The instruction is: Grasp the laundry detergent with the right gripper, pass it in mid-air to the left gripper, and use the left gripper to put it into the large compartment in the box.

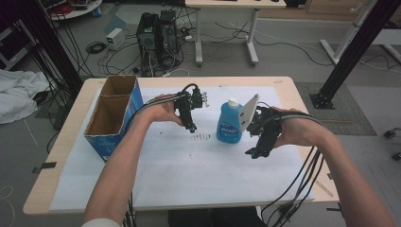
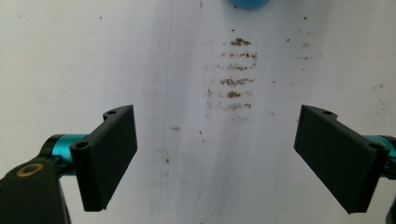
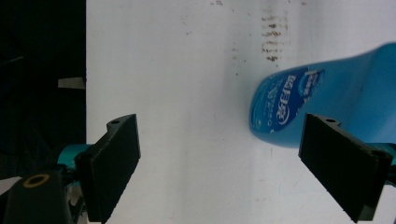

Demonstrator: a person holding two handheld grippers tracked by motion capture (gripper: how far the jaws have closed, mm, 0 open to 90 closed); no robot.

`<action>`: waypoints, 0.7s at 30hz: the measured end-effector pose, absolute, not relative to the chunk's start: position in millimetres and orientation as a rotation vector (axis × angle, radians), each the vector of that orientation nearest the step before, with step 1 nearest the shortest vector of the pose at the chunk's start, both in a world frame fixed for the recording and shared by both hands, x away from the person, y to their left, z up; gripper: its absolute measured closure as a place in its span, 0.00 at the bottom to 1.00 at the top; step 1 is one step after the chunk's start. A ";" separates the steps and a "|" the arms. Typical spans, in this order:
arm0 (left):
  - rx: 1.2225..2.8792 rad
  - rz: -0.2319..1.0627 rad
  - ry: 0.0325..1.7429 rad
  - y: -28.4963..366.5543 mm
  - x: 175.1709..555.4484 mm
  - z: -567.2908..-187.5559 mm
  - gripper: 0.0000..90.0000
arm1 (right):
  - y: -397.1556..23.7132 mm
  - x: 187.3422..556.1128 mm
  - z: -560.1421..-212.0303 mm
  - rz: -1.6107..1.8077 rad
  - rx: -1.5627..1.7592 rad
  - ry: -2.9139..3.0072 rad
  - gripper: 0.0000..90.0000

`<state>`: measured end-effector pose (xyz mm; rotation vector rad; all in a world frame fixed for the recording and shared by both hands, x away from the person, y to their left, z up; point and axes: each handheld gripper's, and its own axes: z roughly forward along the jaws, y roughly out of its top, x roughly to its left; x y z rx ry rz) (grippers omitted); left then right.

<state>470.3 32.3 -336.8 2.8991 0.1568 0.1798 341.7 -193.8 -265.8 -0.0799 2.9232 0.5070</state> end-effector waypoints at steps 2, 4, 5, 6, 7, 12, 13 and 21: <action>2.901 0.183 0.157 33.3 470.4 -336.9 0.15 | -199.9 342.7 -265.1 0.503 -0.052 2.918 0.13; 2.913 0.186 0.148 33.9 470.3 -335.1 0.15 | -207.2 343.7 -264.8 0.511 -0.030 2.905 0.13; 2.911 0.189 0.140 34.5 470.5 -334.7 0.15 | -210.7 344.5 -263.7 0.501 -0.019 2.904 0.13; 2.903 0.189 0.151 34.6 469.6 -334.5 0.15 | -214.1 345.2 -263.4 0.503 -0.010 2.901 0.13; 2.903 0.189 0.151 34.6 469.6 -334.5 0.15 | -217.5 345.7 -263.3 0.510 0.007 2.894 0.13; 2.904 0.194 0.149 36.5 469.1 -331.8 0.15 | -234.1 348.7 -266.1 0.525 0.068 2.867 0.13; 2.903 0.193 0.149 36.8 469.2 -331.8 0.15 | -237.4 350.0 -267.3 0.536 0.093 2.860 0.13; 2.903 0.195 0.151 36.6 468.9 -331.9 0.15 | -255.2 372.2 -268.8 0.522 0.274 2.853 0.13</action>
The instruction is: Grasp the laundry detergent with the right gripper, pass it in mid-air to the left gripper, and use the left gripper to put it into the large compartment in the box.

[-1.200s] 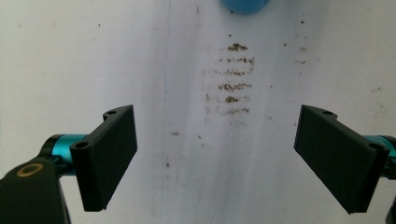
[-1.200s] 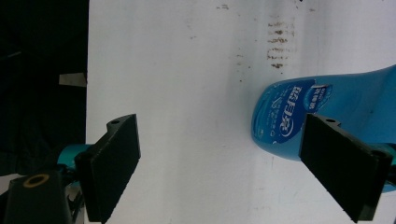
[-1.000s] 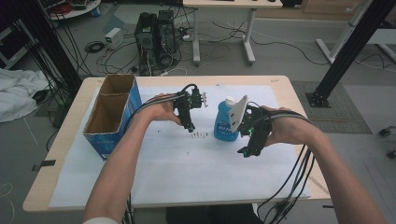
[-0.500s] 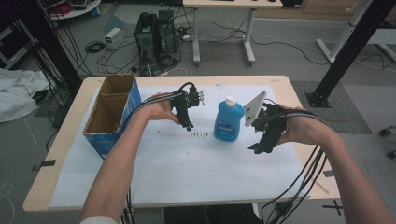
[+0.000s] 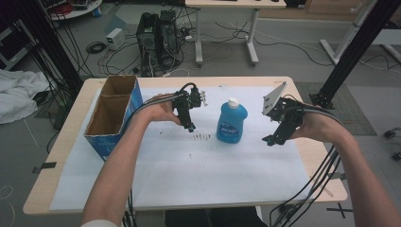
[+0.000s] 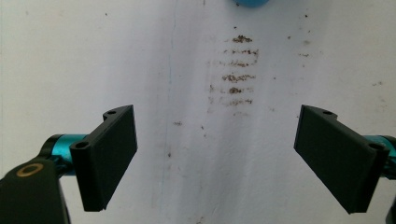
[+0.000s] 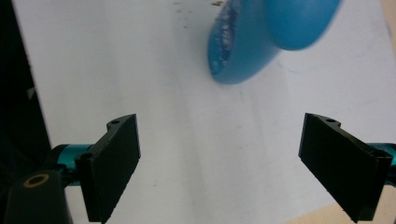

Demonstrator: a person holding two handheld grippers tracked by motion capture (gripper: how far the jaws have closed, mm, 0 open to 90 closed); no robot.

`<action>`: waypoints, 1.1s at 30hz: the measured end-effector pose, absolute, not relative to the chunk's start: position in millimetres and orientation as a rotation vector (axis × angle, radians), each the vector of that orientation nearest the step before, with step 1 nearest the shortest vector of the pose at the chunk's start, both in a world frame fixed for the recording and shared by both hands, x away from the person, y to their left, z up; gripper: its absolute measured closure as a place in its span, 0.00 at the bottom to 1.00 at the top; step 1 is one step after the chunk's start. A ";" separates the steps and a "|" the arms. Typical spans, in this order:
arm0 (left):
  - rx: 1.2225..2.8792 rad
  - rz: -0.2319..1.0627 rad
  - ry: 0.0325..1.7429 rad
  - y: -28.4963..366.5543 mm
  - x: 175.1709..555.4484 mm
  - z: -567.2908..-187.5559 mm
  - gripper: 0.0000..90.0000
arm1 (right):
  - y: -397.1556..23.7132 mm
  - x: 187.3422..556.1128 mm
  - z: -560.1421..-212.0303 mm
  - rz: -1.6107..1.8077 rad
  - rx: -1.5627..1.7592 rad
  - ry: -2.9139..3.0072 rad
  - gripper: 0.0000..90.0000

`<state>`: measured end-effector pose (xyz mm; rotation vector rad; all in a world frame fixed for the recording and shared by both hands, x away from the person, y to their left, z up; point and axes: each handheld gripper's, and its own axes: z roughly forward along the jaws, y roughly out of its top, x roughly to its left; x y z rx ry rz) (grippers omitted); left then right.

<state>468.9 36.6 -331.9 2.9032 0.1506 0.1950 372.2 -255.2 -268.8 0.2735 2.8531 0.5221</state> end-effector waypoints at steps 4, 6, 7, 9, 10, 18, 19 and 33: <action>2.931 0.201 0.112 37.2 470.0 -328.9 0.15 | -260.1 387.6 -267.1 0.529 0.378 2.834 0.13; 2.934 0.201 0.111 37.4 469.9 -328.6 0.15 | -262.0 394.8 -267.4 0.551 0.430 2.826 0.13; 2.931 0.202 0.113 38.2 469.7 -328.6 0.15 | -262.7 398.5 -268.1 0.553 0.464 2.818 0.13; 2.930 0.204 0.116 39.3 469.5 -328.4 0.15 | -264.0 403.8 -269.2 0.553 0.494 2.815 0.13; 2.929 0.206 0.117 40.0 469.5 -328.3 0.15 | -264.5 406.2 -270.1 0.556 0.504 2.815 0.13; 2.897 0.202 0.154 41.3 468.2 -329.9 0.15 | -265.9 414.9 -272.1 0.631 0.623 2.788 0.13; 2.897 0.202 0.154 41.3 468.2 -329.9 0.15 | -265.9 414.9 -272.1 0.631 0.623 2.788 0.13; 2.891 0.211 0.153 40.0 468.0 -328.9 0.15 | -255.1 418.3 -298.7 0.887 0.610 2.722 0.13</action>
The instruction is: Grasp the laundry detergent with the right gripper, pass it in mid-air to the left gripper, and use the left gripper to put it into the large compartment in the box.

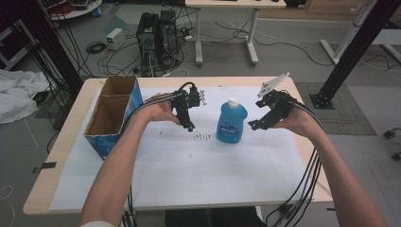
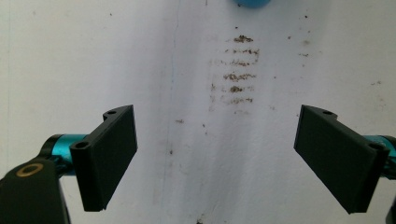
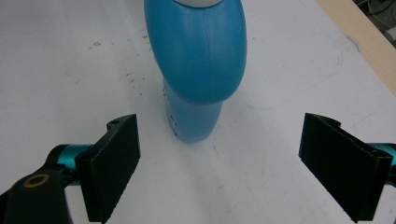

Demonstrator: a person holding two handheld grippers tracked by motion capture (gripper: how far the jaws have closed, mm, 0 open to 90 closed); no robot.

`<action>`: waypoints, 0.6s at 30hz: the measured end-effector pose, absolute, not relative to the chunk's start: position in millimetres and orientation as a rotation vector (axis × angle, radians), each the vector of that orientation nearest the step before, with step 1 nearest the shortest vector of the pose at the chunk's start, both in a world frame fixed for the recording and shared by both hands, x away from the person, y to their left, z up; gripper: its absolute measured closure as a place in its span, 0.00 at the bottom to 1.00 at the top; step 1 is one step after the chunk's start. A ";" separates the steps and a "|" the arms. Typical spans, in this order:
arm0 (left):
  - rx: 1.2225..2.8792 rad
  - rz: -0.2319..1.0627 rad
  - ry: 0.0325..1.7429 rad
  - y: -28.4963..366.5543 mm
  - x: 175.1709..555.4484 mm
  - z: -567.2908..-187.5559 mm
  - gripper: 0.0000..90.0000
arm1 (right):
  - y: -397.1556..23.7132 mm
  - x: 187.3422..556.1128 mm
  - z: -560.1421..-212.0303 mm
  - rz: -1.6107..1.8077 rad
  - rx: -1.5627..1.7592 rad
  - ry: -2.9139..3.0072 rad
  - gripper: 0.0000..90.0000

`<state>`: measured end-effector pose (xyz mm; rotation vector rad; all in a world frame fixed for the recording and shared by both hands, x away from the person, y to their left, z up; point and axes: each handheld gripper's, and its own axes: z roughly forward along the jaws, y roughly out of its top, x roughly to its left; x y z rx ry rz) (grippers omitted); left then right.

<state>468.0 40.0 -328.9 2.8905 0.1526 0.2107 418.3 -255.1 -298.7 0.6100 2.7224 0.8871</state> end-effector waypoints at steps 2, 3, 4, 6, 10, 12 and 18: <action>2.895 0.210 0.148 39.8 467.8 -328.5 0.15 | -250.8 418.8 -302.5 0.878 0.658 2.731 0.13; 2.888 0.198 0.160 39.7 466.8 -329.2 0.15 | -249.1 420.7 -305.0 0.890 0.647 2.732 0.13; 2.890 0.217 0.144 39.5 467.2 -328.0 0.15 | -247.6 423.1 -307.3 0.896 0.639 2.740 0.13; 2.890 0.214 0.146 39.5 466.8 -327.9 0.15 | -244.2 424.7 -311.6 0.895 0.660 2.752 0.13; 2.888 0.218 0.142 40.5 466.8 -326.8 0.15 | -241.5 430.0 -318.6 0.971 0.622 2.745 0.13; 2.869 0.216 0.165 41.4 466.4 -327.6 0.15 | -238.9 431.8 -324.5 0.999 0.628 2.750 0.13; 2.874 0.220 0.159 42.2 466.8 -327.8 0.15 | -232.0 437.0 -334.1 0.957 0.605 2.788 0.13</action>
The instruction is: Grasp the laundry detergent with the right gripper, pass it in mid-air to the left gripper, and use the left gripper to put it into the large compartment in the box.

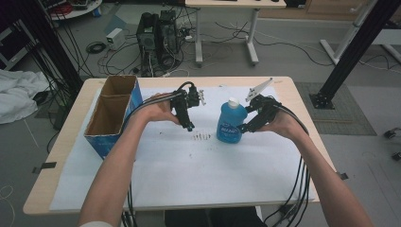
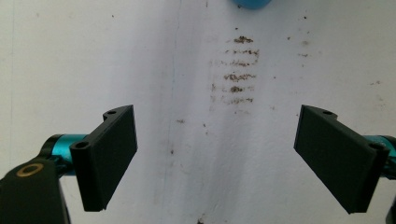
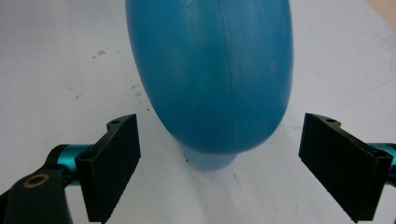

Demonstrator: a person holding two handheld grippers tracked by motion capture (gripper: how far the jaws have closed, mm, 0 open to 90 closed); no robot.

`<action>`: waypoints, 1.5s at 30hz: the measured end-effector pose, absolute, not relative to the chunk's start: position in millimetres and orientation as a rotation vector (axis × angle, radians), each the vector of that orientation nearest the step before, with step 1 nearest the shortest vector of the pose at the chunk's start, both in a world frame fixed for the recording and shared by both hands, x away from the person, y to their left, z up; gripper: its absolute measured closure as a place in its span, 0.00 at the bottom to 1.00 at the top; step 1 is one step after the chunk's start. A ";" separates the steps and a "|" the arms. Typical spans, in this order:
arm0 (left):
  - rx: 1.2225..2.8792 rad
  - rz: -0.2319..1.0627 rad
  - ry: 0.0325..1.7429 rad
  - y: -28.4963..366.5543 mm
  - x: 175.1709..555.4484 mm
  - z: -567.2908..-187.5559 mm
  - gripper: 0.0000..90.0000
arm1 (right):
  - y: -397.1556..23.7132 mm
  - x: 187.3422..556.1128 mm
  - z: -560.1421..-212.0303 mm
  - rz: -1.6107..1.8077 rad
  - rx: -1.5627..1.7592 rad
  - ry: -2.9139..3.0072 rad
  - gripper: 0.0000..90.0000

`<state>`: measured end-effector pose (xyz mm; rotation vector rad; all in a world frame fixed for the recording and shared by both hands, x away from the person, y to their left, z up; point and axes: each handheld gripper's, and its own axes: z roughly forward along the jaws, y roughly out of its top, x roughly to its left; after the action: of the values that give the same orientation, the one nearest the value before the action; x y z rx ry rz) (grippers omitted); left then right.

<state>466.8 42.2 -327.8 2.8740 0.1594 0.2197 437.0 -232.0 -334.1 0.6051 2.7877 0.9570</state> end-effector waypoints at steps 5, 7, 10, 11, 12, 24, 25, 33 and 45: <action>2.875 0.212 0.165 42.8 466.8 -328.9 0.15 | -226.6 439.4 -337.4 0.950 0.601 2.807 0.13; 2.873 0.200 0.177 43.4 466.4 -329.9 0.15 | -224.4 439.2 -338.2 0.941 0.605 2.808 0.13; 2.873 0.208 0.172 44.0 466.9 -330.5 0.15 | -221.4 440.1 -340.7 0.940 0.592 2.807 0.13; 2.870 0.194 0.183 44.3 466.4 -331.0 0.15 | -220.7 440.6 -341.3 0.936 0.587 2.813 0.13; 2.870 0.210 0.174 44.6 466.8 -330.6 0.15 | -219.7 440.5 -342.0 0.935 0.590 2.807 0.13; 2.874 0.203 0.183 47.1 466.7 -331.0 0.15 | -213.8 441.2 -350.9 0.952 0.580 2.808 0.13; 2.873 0.203 0.182 47.2 466.7 -331.0 0.15 | -213.5 441.8 -351.8 0.963 0.574 2.808 0.13; 2.872 0.219 0.176 47.2 466.6 -332.6 0.15 | -213.4 442.2 -352.0 0.991 0.592 2.813 0.18; 2.868 0.212 0.190 49.6 465.5 -332.6 0.15 | -212.8 444.0 -355.9 1.013 0.613 2.815 0.26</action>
<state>465.5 49.6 -332.6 2.8677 0.1895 0.2116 444.0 -212.8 -355.9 0.6129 2.8152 1.0128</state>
